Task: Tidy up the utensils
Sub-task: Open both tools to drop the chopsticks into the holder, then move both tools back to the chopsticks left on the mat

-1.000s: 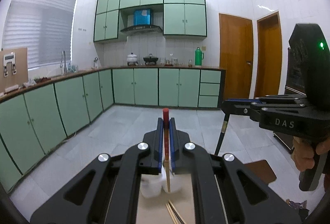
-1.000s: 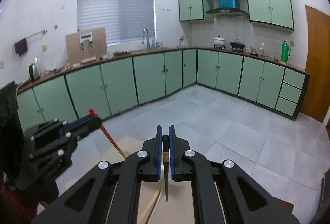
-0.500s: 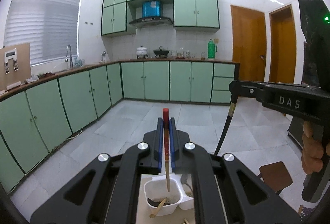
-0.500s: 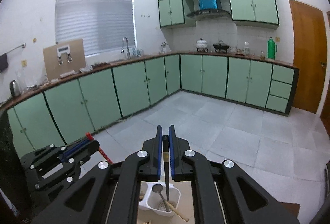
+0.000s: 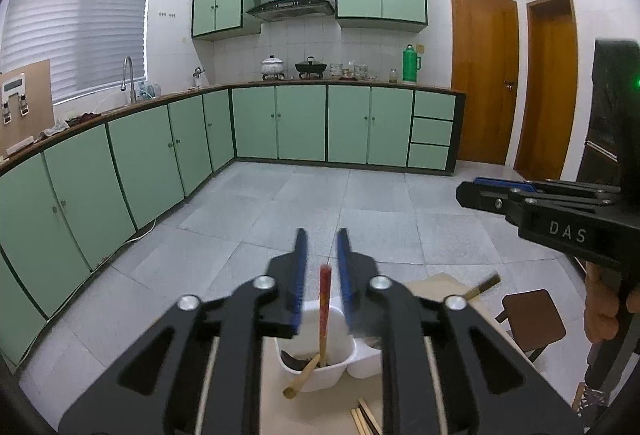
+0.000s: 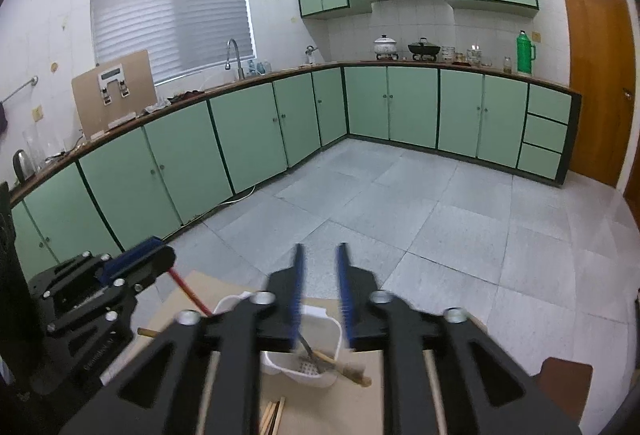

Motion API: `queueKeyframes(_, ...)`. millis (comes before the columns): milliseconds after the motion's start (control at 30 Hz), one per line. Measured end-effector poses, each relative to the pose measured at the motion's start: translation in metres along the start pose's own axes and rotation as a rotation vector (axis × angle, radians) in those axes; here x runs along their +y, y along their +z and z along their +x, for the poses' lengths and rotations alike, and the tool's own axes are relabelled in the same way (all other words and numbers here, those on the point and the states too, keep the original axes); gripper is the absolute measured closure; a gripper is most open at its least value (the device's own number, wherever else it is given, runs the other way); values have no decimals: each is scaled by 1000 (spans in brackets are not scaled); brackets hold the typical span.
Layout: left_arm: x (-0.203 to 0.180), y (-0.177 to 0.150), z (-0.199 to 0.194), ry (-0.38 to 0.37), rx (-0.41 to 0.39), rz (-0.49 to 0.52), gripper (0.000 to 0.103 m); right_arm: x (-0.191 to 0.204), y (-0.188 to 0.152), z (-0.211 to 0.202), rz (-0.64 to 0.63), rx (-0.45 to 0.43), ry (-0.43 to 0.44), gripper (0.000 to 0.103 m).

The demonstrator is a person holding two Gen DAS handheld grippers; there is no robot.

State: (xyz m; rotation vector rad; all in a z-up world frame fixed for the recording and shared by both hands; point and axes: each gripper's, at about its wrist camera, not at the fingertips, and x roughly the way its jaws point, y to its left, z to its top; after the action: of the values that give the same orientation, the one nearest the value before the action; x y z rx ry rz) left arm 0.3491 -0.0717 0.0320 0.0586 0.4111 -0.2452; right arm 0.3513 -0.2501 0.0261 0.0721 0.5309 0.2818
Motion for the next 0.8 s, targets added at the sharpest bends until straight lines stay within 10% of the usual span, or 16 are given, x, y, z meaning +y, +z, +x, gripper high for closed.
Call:
queueKeyframes(367,1,-44,-68,6,-26,-26,48,-13,-41,-61,51,-78,-32,21)
queueKeyframes(800,1,-166,-109,19,181,-100,39,4,-170,-83,62,94,-23,6)
